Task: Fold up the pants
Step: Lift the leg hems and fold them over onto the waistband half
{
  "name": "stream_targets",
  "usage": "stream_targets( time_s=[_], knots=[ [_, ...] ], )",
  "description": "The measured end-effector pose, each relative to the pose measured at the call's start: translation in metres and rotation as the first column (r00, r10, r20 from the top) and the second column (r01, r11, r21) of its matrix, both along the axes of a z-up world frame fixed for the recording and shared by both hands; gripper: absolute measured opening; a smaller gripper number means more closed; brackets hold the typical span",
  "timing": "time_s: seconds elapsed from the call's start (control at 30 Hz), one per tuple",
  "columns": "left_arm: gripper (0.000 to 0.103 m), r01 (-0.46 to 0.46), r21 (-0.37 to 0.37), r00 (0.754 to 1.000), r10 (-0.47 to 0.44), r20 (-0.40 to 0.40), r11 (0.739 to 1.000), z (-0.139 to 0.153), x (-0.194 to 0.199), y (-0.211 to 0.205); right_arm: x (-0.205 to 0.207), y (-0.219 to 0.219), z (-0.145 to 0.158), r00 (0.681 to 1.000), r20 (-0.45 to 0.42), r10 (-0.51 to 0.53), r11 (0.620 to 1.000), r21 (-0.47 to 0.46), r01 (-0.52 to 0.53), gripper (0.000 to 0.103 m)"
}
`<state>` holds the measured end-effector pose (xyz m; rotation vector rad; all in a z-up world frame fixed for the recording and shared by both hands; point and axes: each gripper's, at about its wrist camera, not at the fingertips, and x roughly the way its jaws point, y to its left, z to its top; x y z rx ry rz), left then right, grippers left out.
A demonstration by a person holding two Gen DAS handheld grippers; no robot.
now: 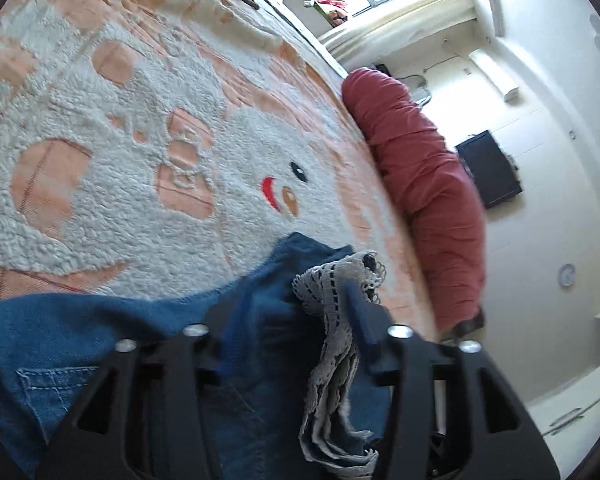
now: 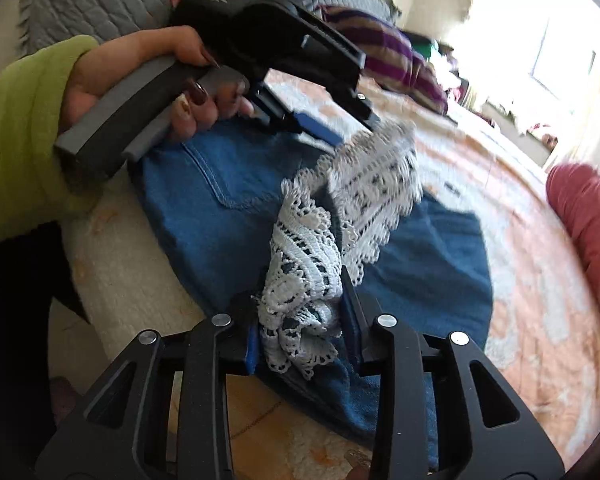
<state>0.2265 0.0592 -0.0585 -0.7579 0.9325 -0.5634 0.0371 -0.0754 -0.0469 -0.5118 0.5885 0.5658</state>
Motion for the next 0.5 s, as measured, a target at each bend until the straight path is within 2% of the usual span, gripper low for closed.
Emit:
stream_targets(
  time_s=[0.1, 0.17, 0.2, 0.27, 0.4, 0.5],
  knots=[
    [0.060, 0.002, -0.067, 1.000, -0.003, -0.018, 0.998, -0.005, 0.000, 0.001, -0.020, 0.002, 0.008, 0.996, 0.075, 0.044, 0.999, 0.003, -0.044, 0.031],
    [0.063, 0.009, -0.079, 1.000, -0.011, -0.027, 0.997, -0.008, 0.001, -0.001, -0.031, 0.002, 0.012, 0.991, 0.101, 0.086, 0.996, 0.025, -0.089, 0.036],
    [0.063, 0.011, -0.053, 1.000, -0.013, -0.028, 0.999, -0.009, 0.000, -0.004, -0.038, 0.000, 0.013, 0.989, 0.111, 0.100, 0.994, 0.034, -0.104, 0.041],
    [0.064, 0.011, -0.004, 0.999, -0.011, -0.037, 1.000, -0.008, 0.001, -0.012, -0.045, -0.003, 0.014, 0.989, 0.111, 0.103, 0.994, 0.036, -0.108, 0.045],
    [0.073, 0.051, 0.097, 0.998, -0.047, -0.043, 0.994, -0.007, 0.005, -0.027, -0.041, -0.011, 0.014, 0.995, 0.064, 0.075, 0.995, 0.056, -0.078, 0.047],
    [0.071, 0.064, 0.140, 0.997, -0.059, -0.039, 0.988, -0.009, 0.010, -0.036, -0.028, -0.010, 0.011, 0.997, 0.026, 0.079, 0.994, 0.072, -0.080, 0.047]
  ],
)
